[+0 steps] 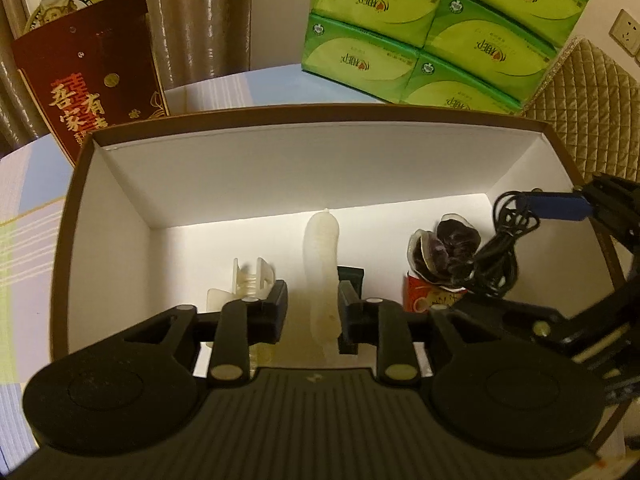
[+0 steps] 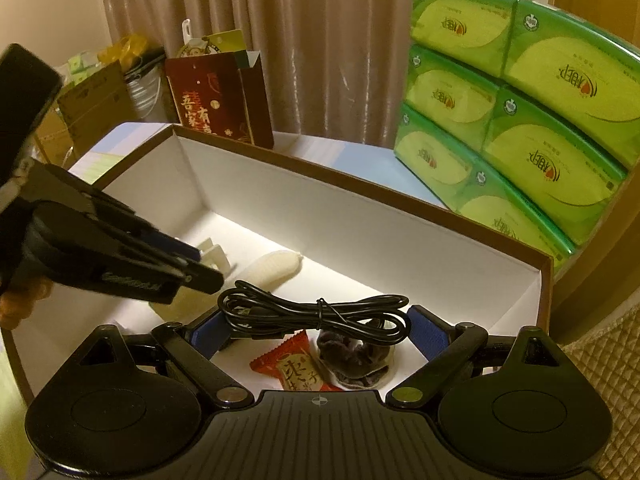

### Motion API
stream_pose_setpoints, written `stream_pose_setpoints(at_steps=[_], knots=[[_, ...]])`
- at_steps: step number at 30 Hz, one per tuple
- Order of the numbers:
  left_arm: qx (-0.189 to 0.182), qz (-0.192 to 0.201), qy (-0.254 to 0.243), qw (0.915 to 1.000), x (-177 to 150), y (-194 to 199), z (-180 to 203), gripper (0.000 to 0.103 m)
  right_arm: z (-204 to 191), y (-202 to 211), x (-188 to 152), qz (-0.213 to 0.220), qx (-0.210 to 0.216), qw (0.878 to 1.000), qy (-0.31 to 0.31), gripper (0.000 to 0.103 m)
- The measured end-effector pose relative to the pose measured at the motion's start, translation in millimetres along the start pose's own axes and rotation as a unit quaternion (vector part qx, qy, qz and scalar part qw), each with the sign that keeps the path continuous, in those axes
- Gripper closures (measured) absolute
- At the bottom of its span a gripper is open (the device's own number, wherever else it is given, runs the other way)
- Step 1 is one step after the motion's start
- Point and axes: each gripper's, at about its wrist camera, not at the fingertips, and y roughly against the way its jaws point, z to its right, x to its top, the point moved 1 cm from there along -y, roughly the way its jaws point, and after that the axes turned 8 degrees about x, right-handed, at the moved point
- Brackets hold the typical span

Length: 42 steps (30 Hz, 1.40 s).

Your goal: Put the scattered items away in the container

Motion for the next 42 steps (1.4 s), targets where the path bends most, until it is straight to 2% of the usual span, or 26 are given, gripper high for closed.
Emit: stream_pose_setpoints(at_steps=[4, 7, 11, 16, 24, 30, 42], knots=[[0.018, 0.007, -0.005, 0.9998, 0.2, 6.8, -2.1, 0.077, 1.8, -2.5, 3.6, 0.009, -0.002, 1.000, -0.012, 0.012], [0.029, 0.018, -0.006, 0.9994, 2.2, 13.7, -4.6, 0.069, 3.9, -2.3, 5.4, 0.018, -0.004, 0.999, -0.026, 0.011], [0.037, 0.034, -0.005, 0.9987, 6.8, 23.7, -7.9, 0.062, 12.0, 6.5, 9.2, 0.059, 0.006, 0.996, -0.064, 0.003], [0.041, 0.046, -0.003, 0.9981, 9.9, 34.6, -10.2, 0.056, 16.9, 22.4, 14.2, 0.088, 0.011, 0.993, -0.079, 0.002], [0.047, 0.055, -0.005, 0.9974, 1.1, 51.4, -5.3, 0.042, 9.2, 46.1, 3.5, 0.073, 0.000, 0.994, -0.075, 0.002], [0.054, 0.071, -0.002, 0.9960, -9.5, 71.1, -2.6, 0.037, -3.1, 59.6, -11.8, 0.068, -0.012, 0.995, -0.076, 0.002], [0.104, 0.117, -0.013, 0.9876, -42.3, 124.0, 5.4, 0.018, -38.5, 94.5, -39.5, 0.083, -0.059, 0.990, -0.095, 0.002]])
